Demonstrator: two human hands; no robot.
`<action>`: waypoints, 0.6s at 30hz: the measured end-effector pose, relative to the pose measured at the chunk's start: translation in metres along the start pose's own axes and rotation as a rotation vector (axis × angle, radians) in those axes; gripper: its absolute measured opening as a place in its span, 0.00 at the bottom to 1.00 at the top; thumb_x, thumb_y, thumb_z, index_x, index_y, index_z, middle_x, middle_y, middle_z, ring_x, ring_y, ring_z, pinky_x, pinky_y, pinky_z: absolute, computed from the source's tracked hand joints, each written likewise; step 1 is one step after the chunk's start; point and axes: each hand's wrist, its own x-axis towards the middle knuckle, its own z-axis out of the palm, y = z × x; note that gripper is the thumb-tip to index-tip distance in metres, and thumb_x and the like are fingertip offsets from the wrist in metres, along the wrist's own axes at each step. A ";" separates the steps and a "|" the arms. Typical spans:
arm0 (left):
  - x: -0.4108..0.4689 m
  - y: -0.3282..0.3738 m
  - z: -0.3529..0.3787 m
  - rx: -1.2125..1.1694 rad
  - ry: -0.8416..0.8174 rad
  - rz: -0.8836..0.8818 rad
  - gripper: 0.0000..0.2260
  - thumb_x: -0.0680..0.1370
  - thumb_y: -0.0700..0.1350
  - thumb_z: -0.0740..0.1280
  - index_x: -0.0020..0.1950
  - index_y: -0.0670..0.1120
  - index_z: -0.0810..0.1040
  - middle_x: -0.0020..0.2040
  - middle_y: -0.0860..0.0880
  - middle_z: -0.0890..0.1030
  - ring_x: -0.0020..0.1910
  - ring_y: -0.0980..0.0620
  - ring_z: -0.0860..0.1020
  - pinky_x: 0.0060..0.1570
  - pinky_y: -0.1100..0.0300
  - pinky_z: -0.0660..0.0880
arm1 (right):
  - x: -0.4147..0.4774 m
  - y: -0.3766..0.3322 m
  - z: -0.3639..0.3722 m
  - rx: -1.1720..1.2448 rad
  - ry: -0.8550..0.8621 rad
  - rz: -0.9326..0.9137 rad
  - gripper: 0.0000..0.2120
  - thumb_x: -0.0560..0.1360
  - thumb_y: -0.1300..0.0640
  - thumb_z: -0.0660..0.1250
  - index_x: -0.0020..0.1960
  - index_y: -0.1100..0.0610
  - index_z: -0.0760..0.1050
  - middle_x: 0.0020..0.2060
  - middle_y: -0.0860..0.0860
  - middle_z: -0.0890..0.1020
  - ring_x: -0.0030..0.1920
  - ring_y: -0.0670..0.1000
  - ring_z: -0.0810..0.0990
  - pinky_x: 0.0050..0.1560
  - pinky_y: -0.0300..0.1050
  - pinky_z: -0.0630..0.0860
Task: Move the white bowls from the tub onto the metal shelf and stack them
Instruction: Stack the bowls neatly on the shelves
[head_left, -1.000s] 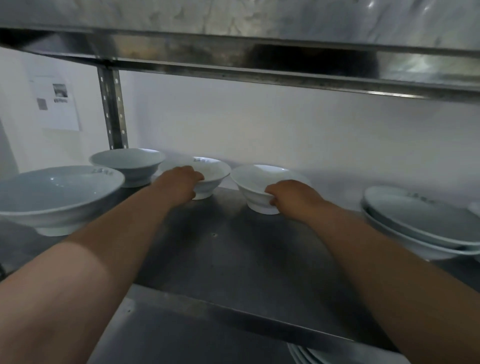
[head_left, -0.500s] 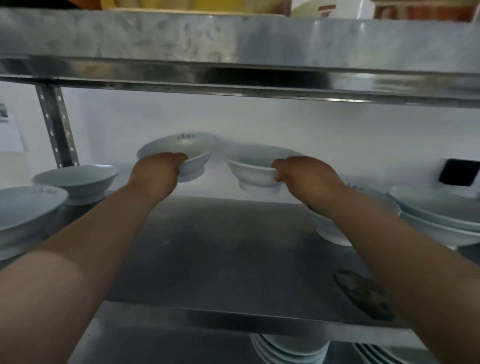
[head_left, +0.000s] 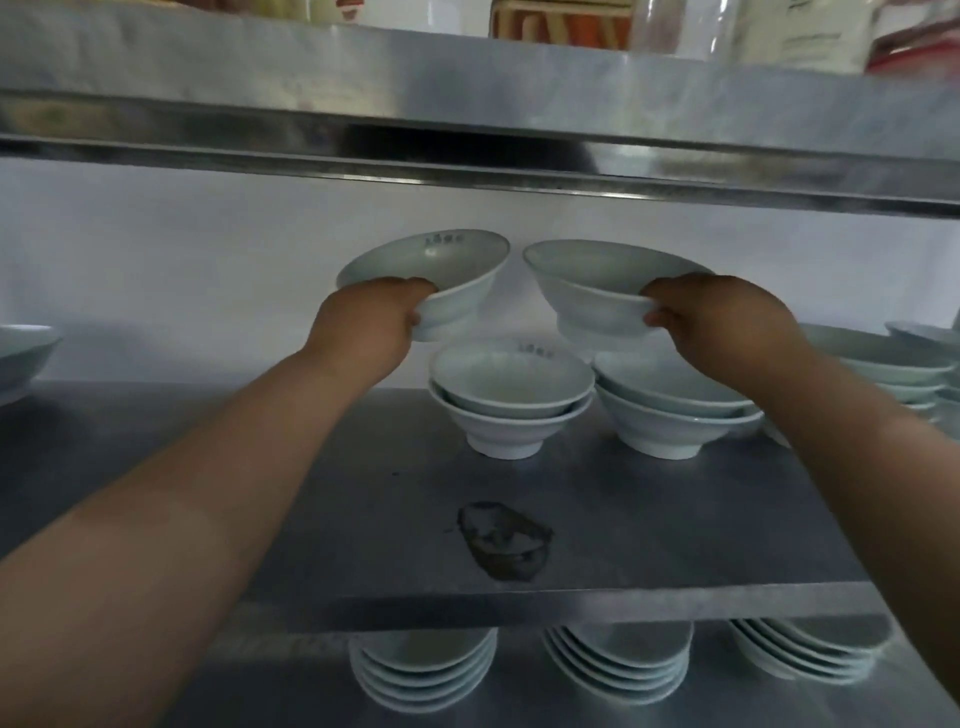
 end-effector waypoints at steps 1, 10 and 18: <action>0.002 0.013 0.004 -0.012 -0.008 0.018 0.13 0.81 0.42 0.58 0.62 0.50 0.76 0.55 0.44 0.81 0.52 0.40 0.78 0.45 0.55 0.73 | -0.007 0.012 -0.001 -0.003 -0.007 0.024 0.11 0.80 0.58 0.65 0.61 0.55 0.78 0.52 0.59 0.82 0.51 0.62 0.80 0.48 0.52 0.77; 0.004 0.090 0.039 0.009 -0.196 0.062 0.11 0.80 0.42 0.60 0.60 0.50 0.76 0.53 0.46 0.79 0.53 0.42 0.77 0.48 0.54 0.73 | -0.057 0.079 0.011 -0.084 -0.169 0.086 0.09 0.80 0.55 0.62 0.59 0.50 0.75 0.55 0.51 0.81 0.54 0.57 0.79 0.48 0.49 0.77; -0.003 0.094 0.045 0.046 -0.318 0.064 0.15 0.76 0.39 0.60 0.59 0.50 0.77 0.52 0.46 0.79 0.51 0.45 0.75 0.49 0.53 0.73 | -0.068 0.095 0.022 0.193 -0.268 0.052 0.10 0.82 0.52 0.60 0.58 0.52 0.78 0.49 0.53 0.82 0.50 0.56 0.78 0.44 0.43 0.67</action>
